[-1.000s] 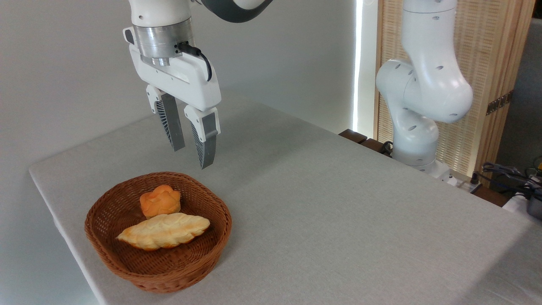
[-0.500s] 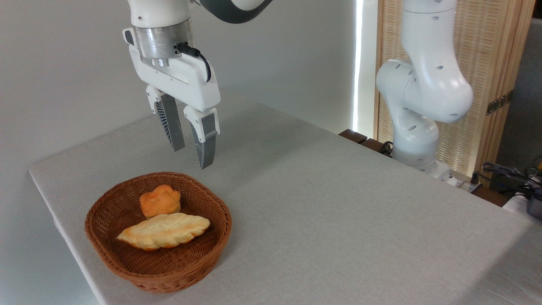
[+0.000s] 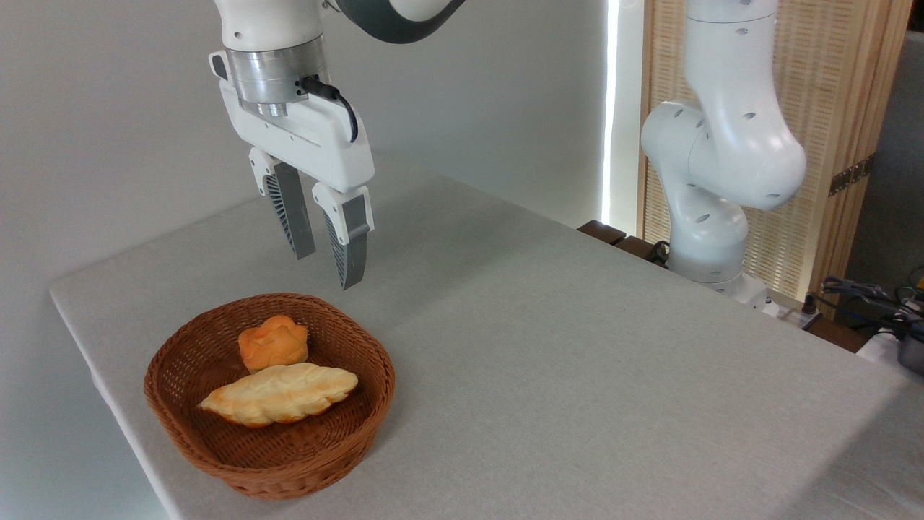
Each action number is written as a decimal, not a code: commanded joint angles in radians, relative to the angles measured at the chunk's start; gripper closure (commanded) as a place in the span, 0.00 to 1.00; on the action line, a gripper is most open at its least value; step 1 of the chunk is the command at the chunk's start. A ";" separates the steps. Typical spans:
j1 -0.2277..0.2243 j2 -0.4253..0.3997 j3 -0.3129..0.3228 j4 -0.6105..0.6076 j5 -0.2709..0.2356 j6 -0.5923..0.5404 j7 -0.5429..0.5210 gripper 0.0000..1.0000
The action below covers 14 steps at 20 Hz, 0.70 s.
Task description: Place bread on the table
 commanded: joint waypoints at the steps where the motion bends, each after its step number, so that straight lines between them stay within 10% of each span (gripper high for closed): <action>1: -0.002 0.010 -0.012 0.015 -0.002 -0.021 -0.005 0.00; 14: -0.004 0.125 -0.081 0.010 -0.037 0.221 -0.017 0.00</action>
